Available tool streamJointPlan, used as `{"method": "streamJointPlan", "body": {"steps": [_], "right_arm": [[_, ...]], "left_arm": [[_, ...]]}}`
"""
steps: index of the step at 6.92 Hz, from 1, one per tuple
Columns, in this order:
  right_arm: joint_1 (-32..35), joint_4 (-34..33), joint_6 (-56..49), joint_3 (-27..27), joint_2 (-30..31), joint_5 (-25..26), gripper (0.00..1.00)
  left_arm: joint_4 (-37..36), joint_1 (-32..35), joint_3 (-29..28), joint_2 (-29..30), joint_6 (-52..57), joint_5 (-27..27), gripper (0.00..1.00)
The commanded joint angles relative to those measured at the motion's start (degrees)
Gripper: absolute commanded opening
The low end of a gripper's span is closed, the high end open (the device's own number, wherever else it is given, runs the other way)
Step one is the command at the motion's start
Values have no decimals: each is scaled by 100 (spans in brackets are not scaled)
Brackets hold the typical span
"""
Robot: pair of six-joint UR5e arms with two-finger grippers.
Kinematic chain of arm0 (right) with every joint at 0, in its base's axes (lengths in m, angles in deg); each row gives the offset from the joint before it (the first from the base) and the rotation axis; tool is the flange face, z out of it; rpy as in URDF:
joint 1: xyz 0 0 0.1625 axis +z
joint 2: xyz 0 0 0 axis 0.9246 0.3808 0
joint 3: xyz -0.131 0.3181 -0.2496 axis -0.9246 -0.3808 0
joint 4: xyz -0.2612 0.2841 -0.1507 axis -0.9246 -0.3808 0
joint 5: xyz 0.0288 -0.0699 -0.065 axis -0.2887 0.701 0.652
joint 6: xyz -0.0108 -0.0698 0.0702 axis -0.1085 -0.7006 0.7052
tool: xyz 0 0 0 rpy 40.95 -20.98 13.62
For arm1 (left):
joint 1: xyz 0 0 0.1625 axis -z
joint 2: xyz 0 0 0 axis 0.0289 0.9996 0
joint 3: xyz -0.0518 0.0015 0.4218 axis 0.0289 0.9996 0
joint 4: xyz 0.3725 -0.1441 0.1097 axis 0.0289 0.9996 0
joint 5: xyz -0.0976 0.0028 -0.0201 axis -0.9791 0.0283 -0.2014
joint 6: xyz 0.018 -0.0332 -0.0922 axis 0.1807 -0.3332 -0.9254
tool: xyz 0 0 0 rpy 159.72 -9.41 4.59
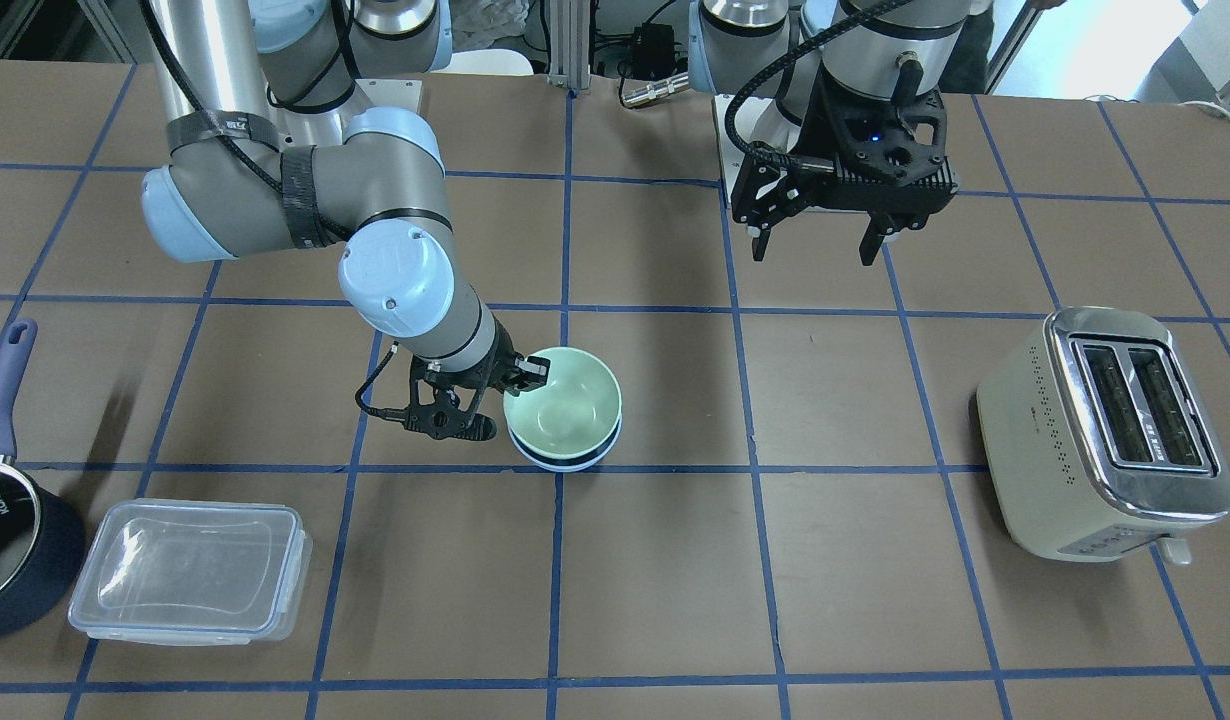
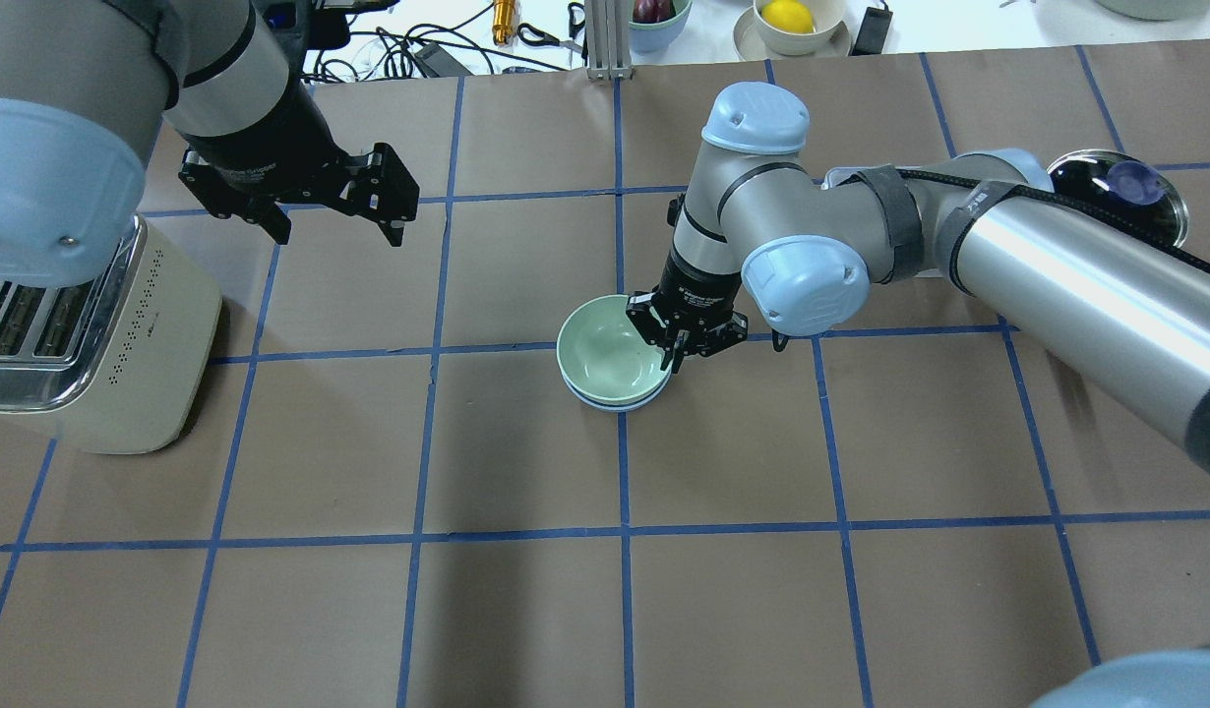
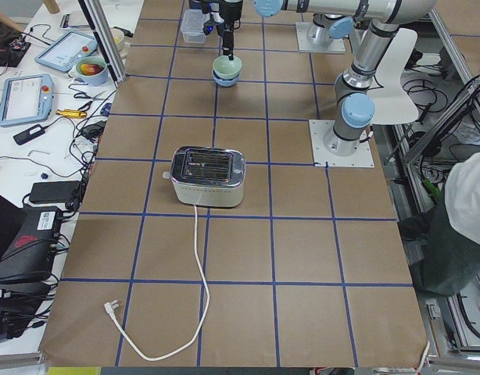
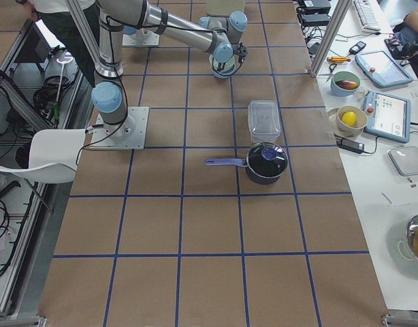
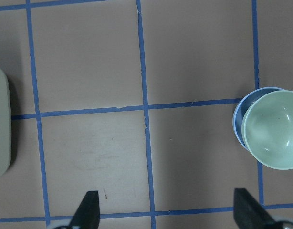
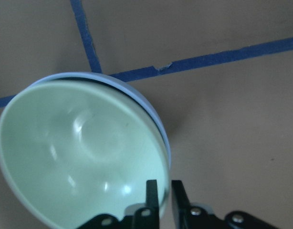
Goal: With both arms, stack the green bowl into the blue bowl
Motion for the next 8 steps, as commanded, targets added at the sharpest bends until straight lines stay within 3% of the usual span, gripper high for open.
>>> {"method": "streamJointPlan", "body": {"steps": [1,2,3,5,7,8], "right_arm": [[-57,21,-50,-148,30,62,100],[-101,247,-42,-541,100,236,100],[-102,850,-77,-988,275,716,100],[-172,1749,-662,-1580,888,1166,100],[-417,1980,-1295,-1617,1504,1310,100],[-749,2329,-2091,-1565,1864,1318,97]], "left_arm": [[0,0,0,0,-3,-2,100],[0,0,9,-9,-3,7,100],[0,0,0,0,-3,-2,100],[0,0,9,0,-3,-2,100],[0,0,9,-9,6,-2,100],[0,0,9,-9,23,-2,100]]}}
